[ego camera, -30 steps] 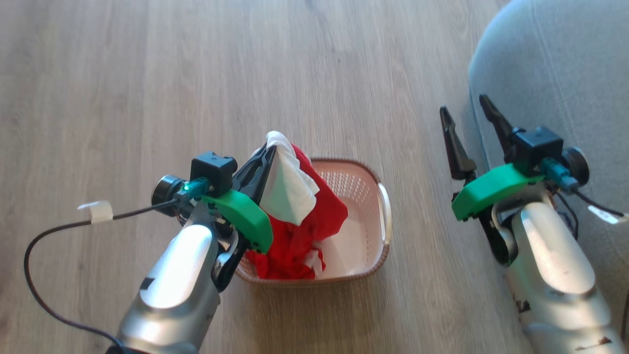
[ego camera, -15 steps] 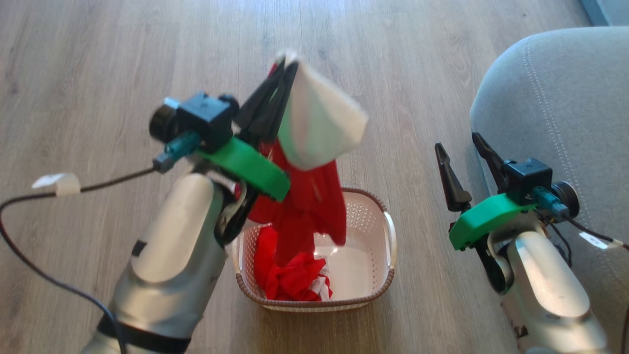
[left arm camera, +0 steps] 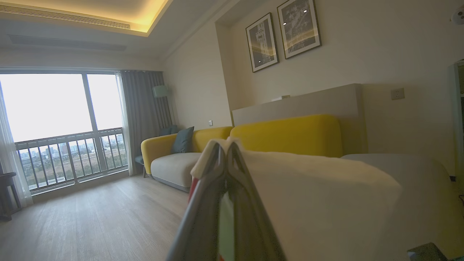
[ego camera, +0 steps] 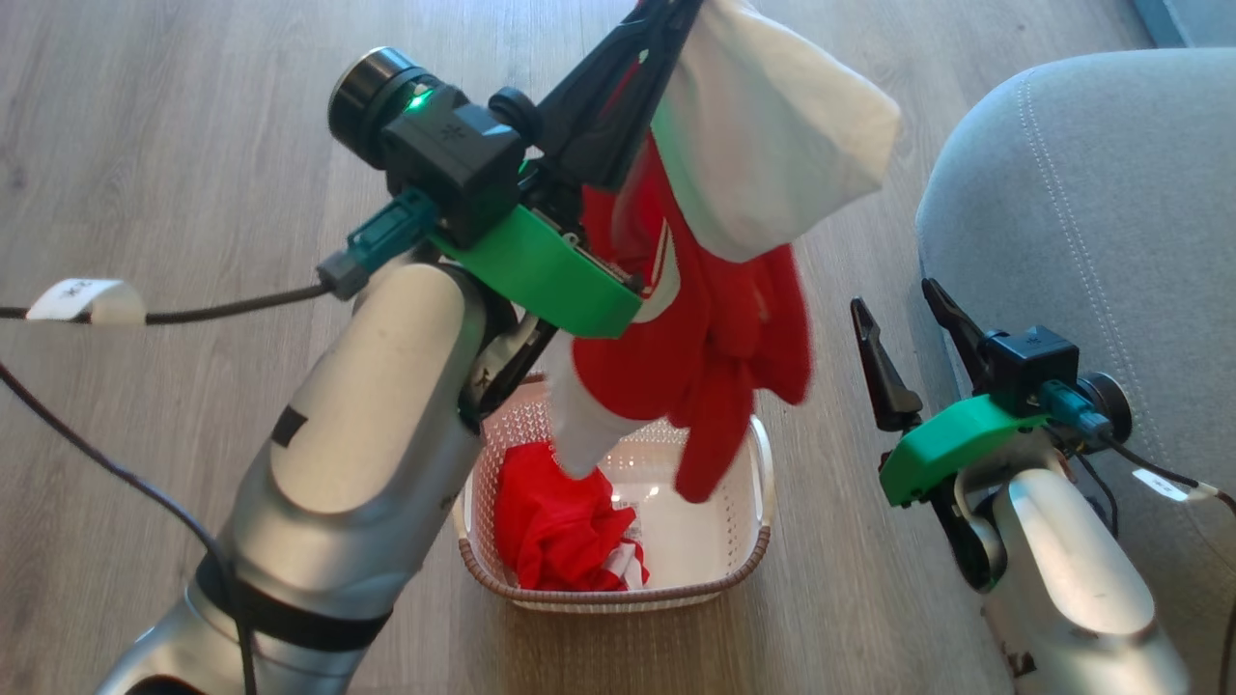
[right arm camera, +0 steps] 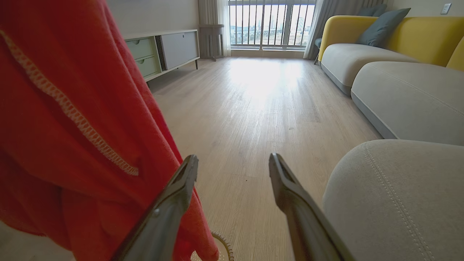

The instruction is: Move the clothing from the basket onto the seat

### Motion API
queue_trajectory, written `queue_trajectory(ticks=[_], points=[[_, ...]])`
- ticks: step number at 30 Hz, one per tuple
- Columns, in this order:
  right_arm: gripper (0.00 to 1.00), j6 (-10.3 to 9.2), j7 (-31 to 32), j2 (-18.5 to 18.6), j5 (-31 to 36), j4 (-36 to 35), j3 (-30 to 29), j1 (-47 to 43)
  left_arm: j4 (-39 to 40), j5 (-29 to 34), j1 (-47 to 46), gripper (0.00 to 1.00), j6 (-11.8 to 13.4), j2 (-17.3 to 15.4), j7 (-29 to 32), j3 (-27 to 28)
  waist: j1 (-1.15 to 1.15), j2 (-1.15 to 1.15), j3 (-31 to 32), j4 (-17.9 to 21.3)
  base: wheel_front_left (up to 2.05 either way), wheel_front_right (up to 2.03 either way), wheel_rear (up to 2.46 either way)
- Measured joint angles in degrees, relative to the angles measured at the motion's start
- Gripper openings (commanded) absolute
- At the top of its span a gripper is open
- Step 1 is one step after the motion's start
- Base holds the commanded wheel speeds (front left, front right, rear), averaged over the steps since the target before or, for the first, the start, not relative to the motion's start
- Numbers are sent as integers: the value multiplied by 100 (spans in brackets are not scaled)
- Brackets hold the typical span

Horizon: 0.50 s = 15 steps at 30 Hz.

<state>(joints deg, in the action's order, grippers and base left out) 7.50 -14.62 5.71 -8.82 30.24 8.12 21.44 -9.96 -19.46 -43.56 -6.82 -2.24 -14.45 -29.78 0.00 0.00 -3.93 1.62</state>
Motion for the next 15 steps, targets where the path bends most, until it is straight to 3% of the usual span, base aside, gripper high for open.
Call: queue_trajectory(ticks=[7,12,13,15], points=[[100,0,0,1,-191,-323,348,0,67,-64,1,0,59,1,0,-202,0,0,-20,49,0,0,0],[100,1,0,261,-821,-1290,1709,4,142,-81,2,0,80,0,0,-344,0,0,-42,50,0,0,0],[100,1,0,470,-914,-1483,1939,5,156,-112,2,0,96,0,0,-391,0,0,-48,43,0,0,0],[100,1,0,571,-970,-1525,2009,7,158,-137,2,0,97,0,0,-412,0,0,-51,39,0,0,0]])
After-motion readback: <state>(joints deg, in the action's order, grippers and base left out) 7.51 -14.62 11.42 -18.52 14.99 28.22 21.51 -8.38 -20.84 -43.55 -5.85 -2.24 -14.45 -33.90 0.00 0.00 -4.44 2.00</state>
